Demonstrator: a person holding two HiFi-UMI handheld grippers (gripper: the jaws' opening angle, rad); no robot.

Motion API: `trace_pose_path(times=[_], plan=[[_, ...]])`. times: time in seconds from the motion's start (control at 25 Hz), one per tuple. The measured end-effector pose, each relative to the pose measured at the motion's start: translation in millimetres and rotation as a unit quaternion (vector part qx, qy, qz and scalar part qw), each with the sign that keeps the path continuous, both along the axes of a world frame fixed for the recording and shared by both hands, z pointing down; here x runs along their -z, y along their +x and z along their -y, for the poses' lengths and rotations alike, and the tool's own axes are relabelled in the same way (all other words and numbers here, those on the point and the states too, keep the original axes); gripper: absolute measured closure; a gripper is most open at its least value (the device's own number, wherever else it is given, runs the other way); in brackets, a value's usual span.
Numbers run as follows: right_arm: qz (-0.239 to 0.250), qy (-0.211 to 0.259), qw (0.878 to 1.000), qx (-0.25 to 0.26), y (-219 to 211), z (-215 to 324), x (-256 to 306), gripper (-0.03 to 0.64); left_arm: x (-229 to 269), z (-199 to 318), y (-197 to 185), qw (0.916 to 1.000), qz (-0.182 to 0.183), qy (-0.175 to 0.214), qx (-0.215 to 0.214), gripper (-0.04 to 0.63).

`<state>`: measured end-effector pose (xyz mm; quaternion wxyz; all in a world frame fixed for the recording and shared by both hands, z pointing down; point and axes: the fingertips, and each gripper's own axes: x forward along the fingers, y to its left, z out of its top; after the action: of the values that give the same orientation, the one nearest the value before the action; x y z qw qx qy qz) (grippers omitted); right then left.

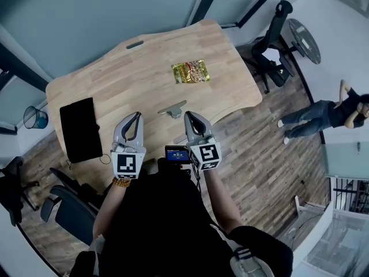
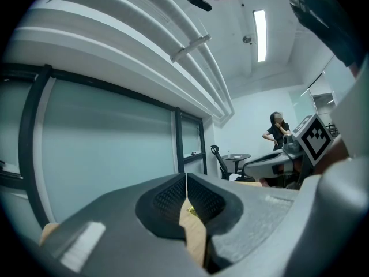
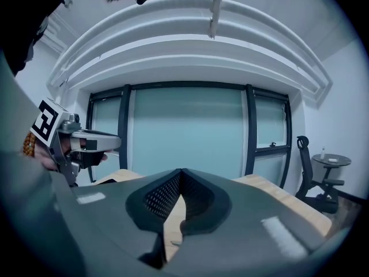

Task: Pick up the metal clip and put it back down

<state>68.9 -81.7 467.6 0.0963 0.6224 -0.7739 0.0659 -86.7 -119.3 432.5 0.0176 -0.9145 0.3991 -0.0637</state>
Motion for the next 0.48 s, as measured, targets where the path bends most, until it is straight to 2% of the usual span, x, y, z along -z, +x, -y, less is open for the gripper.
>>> trace_pose_path(times=[0.48], plan=[[-0.013, -0.010, 1.000, -0.002, 2.9, -2.6, -6.0, 0.595, -2.4, -5.1, 1.8, 1.0000, 0.000, -0.001, 0.002, 0.589]])
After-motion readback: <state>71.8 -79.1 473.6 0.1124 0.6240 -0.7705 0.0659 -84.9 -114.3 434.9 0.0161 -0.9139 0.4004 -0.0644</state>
